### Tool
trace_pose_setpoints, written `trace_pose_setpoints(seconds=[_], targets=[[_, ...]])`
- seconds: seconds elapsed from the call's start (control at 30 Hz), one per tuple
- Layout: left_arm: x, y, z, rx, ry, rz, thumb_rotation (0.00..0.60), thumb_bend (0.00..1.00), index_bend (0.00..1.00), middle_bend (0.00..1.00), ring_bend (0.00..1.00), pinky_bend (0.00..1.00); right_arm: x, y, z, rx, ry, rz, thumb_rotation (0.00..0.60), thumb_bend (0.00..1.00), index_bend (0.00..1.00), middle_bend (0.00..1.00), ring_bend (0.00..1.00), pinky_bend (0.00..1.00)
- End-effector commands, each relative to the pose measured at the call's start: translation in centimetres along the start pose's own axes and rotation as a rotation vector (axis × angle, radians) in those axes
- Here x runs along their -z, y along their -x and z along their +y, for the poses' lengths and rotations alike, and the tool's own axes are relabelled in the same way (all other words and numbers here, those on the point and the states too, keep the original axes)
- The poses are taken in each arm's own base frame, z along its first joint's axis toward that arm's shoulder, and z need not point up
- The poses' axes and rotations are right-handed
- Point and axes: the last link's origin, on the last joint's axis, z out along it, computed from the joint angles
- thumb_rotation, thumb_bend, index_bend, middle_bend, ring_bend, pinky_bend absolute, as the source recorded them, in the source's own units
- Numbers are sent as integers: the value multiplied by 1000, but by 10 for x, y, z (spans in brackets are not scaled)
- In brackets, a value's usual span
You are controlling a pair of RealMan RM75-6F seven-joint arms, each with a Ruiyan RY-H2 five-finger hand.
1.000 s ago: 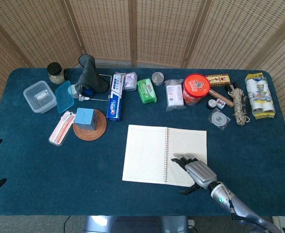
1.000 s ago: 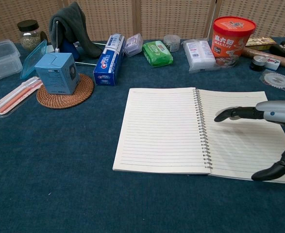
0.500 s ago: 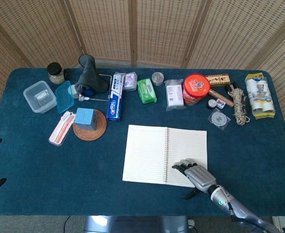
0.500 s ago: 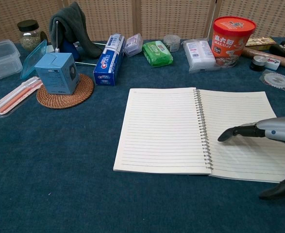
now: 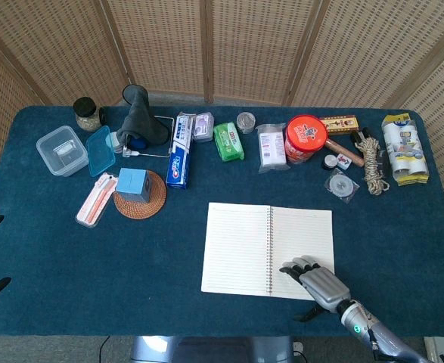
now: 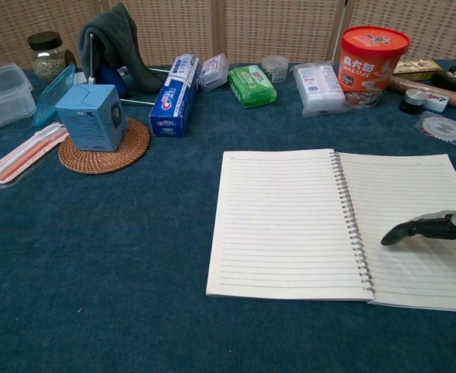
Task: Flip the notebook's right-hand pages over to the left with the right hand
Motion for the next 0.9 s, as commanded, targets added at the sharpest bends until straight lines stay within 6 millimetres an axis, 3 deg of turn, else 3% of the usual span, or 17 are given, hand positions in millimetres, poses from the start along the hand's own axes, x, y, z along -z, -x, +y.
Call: trace_pose_setpoints(seconds=[0.03,0.3,0.47,0.7,0.9], targets=[[-1,0,2,4,8,2,600,26,0,0,0,41,13,6,10,-7,39,-4,450,127,113,229,50,0],[-4,1,6,13,27,3,600,26,0,0,0,41,44,20,21,-61,103,8,449,146,114,228,51,0],[-5,3,6,18,34,2,600,26,0,0,0,41,52,19,19,-51,96,30,439,147,114,226,51,0],[-5,3,4,17,28,2,600,26,0,0,0,42,32,-10,17,-51,79,112,434,145,114,212,51,0],[-3,5,2,19,15,-6,600,26,0,0,0,41,0,-30,24,-52,96,100,435,146,113,158,30,0]])
